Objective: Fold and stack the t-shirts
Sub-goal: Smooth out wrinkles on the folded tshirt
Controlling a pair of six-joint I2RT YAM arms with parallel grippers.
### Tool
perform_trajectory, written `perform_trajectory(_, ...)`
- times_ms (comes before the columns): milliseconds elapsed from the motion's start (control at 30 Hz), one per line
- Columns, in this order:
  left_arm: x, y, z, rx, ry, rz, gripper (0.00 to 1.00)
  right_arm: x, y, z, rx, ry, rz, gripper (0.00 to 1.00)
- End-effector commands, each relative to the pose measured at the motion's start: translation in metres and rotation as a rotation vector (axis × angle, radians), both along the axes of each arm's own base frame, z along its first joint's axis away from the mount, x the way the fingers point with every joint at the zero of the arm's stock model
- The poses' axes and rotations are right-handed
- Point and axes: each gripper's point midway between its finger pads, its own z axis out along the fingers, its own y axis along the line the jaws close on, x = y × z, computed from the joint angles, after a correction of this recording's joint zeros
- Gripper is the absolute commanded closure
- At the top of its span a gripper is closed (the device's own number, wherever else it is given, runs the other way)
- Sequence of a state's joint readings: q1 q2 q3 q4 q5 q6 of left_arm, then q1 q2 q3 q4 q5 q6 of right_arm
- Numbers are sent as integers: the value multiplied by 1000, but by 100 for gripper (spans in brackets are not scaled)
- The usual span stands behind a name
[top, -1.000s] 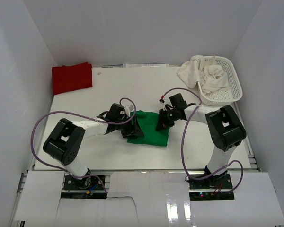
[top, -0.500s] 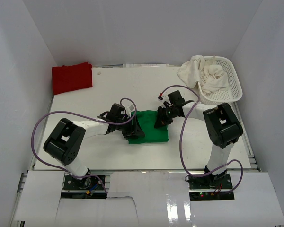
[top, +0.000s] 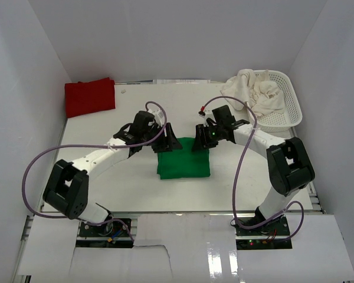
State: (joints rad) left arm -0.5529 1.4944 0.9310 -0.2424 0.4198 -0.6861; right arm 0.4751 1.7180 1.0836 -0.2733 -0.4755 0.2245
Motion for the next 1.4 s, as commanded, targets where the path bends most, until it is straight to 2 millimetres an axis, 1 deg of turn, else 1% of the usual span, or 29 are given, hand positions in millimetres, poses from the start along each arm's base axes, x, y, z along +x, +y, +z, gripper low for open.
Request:
perform_trajectory(0, 16, 1, 51, -16, -125, 29, 33, 14, 1, 39, 26, -104, -2, 54)
perform_trajectory(67, 17, -3, 58, -31, -130, 22, 33, 15, 3, 41, 33, -104, -1, 54)
perform_trajectory(100, 18, -5, 56, -36, -126, 17, 32, 15, 6, 44, 50, -104, 4, 54)
perform_trajectory(133, 15, -8, 56, -55, -119, 2, 33, 16, 8, 42, 56, -93, 6, 54)
perform_trajectory(167, 11, -9, 50, -68, -104, -10, 33, 15, 10, 42, 67, -87, 7, 54)
perform_trajectory(200, 12, -15, 55, -112, -118, -15, 33, 14, 16, 46, 107, -77, 16, 54)
perform_trajectory(233, 9, -16, 53, -132, -111, -22, 33, 9, 17, 43, 124, -62, 20, 55)
perform_trajectory(300, 2, -19, 47, -182, -101, -29, 33, 4, 21, 45, 169, -36, 14, 57)
perform_trajectory(367, 0, -19, 40, -197, -103, -33, 33, 4, 21, 40, 180, -47, 0, 60)
perform_trajectory(400, -4, -16, 27, -176, -79, -26, 33, 5, 22, 39, 188, -45, -6, 63)
perform_trajectory(467, 6, -17, 17, -166, -108, -10, 34, 13, 25, 35, 199, -64, -12, 63)
perform_trajectory(500, 9, -16, 13, -153, -115, -2, 34, 16, 26, 32, 194, -64, -17, 61)
perform_trajectory(533, 14, -16, 5, -131, -122, 3, 34, 20, 26, 24, 177, -57, -23, 59)
perform_trajectory(600, 26, -11, 1, -89, -150, 41, 34, 26, 26, 22, 166, -66, -28, 55)
perform_trajectory(633, 32, -13, 7, -86, -172, 47, 34, 27, 26, 20, 162, -68, -27, 54)
perform_trajectory(700, 40, -11, 8, -63, -183, 61, 34, 29, 23, 20, 151, -80, -31, 52)
perform_trajectory(733, 45, -14, 16, -72, -201, 59, 34, 29, 22, 20, 150, -84, -34, 51)
perform_trajectory(767, 49, -14, 13, -69, -189, 60, 34, 30, 21, 21, 158, -82, -31, 50)
perform_trajectory(867, 59, -18, 18, -120, -182, 67, 34, 35, 22, 18, 171, -74, -28, 52)
perform_trajectory(900, 62, -19, 16, -133, -173, 72, 34, 37, 23, 17, 175, -75, -31, 54)
perform_trajectory(967, 68, -22, 19, -174, -170, 91, 34, 37, 24, 16, 193, -54, -37, 59)
perform_trajectory(1000, 71, -23, 20, -178, -173, 96, 34, 42, 28, 18, 209, -69, -36, 61)
perform_trajectory(1033, 77, -27, 24, -187, -183, 95, 34, 42, 30, 19, 224, -61, -28, 62)
perform_trajectory(1067, 79, -29, 23, -191, -174, 95, 34, 42, 32, 17, 232, -52, -26, 67)
perform_trajectory(1100, 81, -31, 15, -186, -156, 90, 34, 45, 35, 16, 245, -44, -36, 69)
perform_trajectory(1133, 84, -35, 18, -200, -160, 84, 34, 44, 37, 17, 263, -35, -30, 79)
perform_trajectory(1233, 88, -40, 18, -225, -157, 79, 34, 49, 44, 21, 309, -29, -34, 90)
perform_trajectory(1300, 90, -42, 19, -231, -153, 79, 34, 51, 47, 19, 322, -12, -40, 92)
perform_trajectory(1367, 90, -44, 16, -237, -142, 68, 34, 54, 51, 22, 345, -15, -31, 92)
